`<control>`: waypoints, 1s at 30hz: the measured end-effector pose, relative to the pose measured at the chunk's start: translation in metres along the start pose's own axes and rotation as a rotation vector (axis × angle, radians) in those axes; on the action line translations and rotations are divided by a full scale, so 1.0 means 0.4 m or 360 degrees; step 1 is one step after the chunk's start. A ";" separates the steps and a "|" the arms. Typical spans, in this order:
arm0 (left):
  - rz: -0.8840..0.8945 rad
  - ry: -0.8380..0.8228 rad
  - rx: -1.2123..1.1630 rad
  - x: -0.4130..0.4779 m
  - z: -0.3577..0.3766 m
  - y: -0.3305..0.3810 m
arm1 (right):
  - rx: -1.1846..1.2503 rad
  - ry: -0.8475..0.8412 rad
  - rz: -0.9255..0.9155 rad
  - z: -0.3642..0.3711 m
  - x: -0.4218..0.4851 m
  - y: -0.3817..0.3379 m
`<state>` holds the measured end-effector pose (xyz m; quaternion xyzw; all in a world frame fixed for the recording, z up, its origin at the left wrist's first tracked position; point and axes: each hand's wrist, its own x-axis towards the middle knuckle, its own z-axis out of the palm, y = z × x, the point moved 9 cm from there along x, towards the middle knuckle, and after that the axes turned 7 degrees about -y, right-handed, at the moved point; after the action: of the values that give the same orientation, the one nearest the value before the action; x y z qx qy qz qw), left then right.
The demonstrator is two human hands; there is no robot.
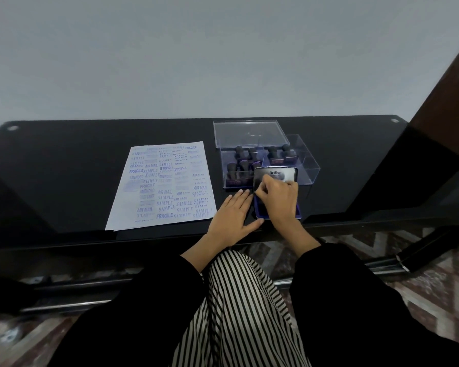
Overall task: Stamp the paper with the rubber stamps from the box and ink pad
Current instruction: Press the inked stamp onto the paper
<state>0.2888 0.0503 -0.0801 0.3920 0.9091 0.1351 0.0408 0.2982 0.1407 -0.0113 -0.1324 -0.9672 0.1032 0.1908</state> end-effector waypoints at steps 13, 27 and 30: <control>0.0008 0.0014 -0.0018 -0.001 -0.003 0.002 | -0.0059 -0.0196 0.0117 0.021 0.020 0.021; 0.0001 0.0008 0.0022 -0.003 -0.004 0.001 | -0.0220 0.0701 -0.0186 0.001 -0.155 0.008; -0.0004 0.0000 0.0023 -0.003 -0.003 0.001 | -0.0227 0.0816 -0.0223 0.007 -0.176 0.010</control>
<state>0.2895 0.0494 -0.0789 0.3911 0.9106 0.1284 0.0382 0.3608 0.1232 -0.0390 -0.0999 -0.8989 -0.0154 0.4263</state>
